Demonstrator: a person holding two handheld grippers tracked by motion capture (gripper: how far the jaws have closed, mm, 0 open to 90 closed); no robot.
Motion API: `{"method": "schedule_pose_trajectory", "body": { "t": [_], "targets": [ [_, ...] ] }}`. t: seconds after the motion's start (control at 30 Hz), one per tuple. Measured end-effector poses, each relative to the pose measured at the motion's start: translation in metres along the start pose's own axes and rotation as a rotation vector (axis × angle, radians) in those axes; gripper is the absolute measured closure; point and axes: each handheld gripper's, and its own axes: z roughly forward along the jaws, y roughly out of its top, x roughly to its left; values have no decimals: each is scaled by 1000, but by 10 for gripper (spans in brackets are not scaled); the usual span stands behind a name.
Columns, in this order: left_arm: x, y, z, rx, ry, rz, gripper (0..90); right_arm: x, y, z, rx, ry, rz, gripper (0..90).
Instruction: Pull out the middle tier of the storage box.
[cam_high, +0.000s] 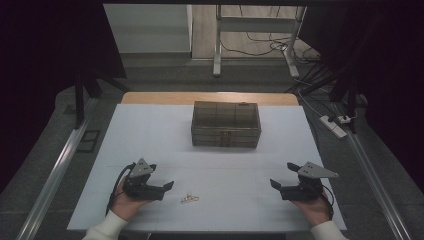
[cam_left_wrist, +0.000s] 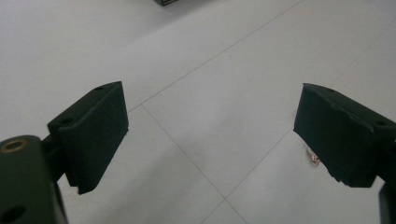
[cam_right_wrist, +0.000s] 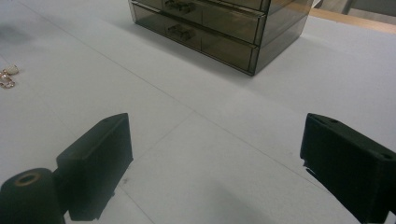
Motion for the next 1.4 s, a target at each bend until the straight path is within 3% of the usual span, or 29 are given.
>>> {"method": "schedule_pose_trajectory", "body": {
  "t": [0.6, 1.4],
  "targets": [
    [0, -1, -1, -4, 5, -5, 100, 7, 1, 5, 8, -2, 2, 92],
    [0, -2, 2, 9, 5, -7, 99, 22, 4, 11, -1, 3, -32, 91]
  ]
}}
